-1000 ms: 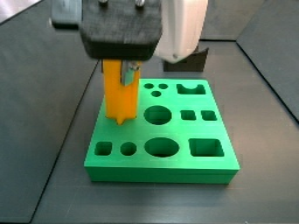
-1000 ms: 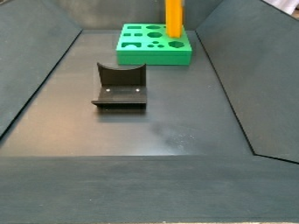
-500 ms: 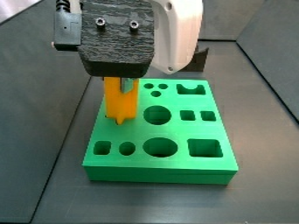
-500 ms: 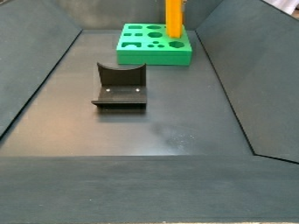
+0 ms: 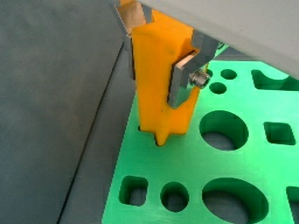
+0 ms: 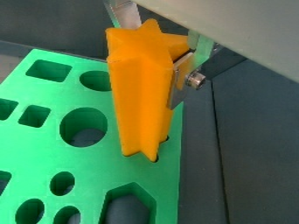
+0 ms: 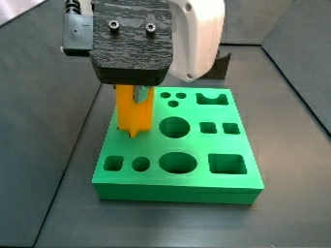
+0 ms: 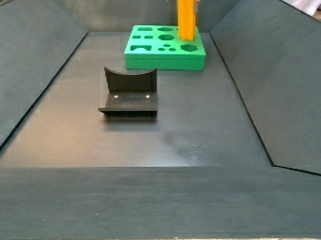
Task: Pick up the star object. Move up. Move to above the board. Insert the star object.
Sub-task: Insert the star object.
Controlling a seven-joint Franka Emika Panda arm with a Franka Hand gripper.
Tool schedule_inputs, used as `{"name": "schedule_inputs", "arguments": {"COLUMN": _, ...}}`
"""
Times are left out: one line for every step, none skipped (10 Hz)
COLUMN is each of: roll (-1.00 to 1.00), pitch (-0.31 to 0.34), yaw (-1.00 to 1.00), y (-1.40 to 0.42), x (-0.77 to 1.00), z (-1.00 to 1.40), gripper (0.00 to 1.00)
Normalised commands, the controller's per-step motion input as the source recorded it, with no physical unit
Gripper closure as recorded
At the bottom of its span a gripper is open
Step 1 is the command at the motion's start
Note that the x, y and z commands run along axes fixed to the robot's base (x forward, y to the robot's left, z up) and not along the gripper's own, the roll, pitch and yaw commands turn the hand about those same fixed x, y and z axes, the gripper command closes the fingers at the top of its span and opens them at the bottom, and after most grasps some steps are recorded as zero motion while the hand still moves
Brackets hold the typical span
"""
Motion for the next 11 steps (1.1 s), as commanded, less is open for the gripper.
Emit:
{"name": "schedule_inputs", "arguments": {"roll": 0.00, "pitch": -0.061, "yaw": 0.00, "y": 0.00, "x": 0.00, "z": -1.00, "gripper": 1.00}}
{"name": "schedule_inputs", "arguments": {"roll": 0.00, "pitch": -0.130, "yaw": 0.00, "y": 0.00, "x": -0.07, "z": -1.00, "gripper": 1.00}}
{"name": "schedule_inputs", "arguments": {"roll": 0.00, "pitch": -0.091, "yaw": 0.00, "y": 0.00, "x": -0.07, "z": -1.00, "gripper": 1.00}}
{"name": "schedule_inputs", "arguments": {"roll": -0.06, "pitch": 0.147, "yaw": -0.11, "y": 0.18, "x": 0.34, "z": -0.87, "gripper": 1.00}}
{"name": "schedule_inputs", "arguments": {"roll": -0.08, "pitch": 0.211, "yaw": -0.20, "y": 0.25, "x": 0.33, "z": -0.75, "gripper": 1.00}}
{"name": "schedule_inputs", "arguments": {"roll": -0.07, "pitch": 0.191, "yaw": -0.25, "y": 0.21, "x": 0.23, "z": -0.78, "gripper": 1.00}}
{"name": "schedule_inputs", "arguments": {"roll": -0.02, "pitch": 0.164, "yaw": -0.23, "y": 0.10, "x": 0.17, "z": -0.87, "gripper": 1.00}}
{"name": "schedule_inputs", "arguments": {"roll": 0.02, "pitch": 0.063, "yaw": -0.13, "y": 0.00, "x": 0.00, "z": -0.54, "gripper": 1.00}}
{"name": "schedule_inputs", "arguments": {"roll": -0.08, "pitch": -0.061, "yaw": 0.00, "y": 0.00, "x": 0.00, "z": -0.13, "gripper": 1.00}}
{"name": "schedule_inputs", "arguments": {"roll": 0.00, "pitch": -0.081, "yaw": 0.00, "y": 0.00, "x": -0.20, "z": -0.63, "gripper": 1.00}}
{"name": "schedule_inputs", "arguments": {"roll": 0.01, "pitch": -0.187, "yaw": 0.29, "y": 0.00, "x": -0.44, "z": -0.86, "gripper": 1.00}}
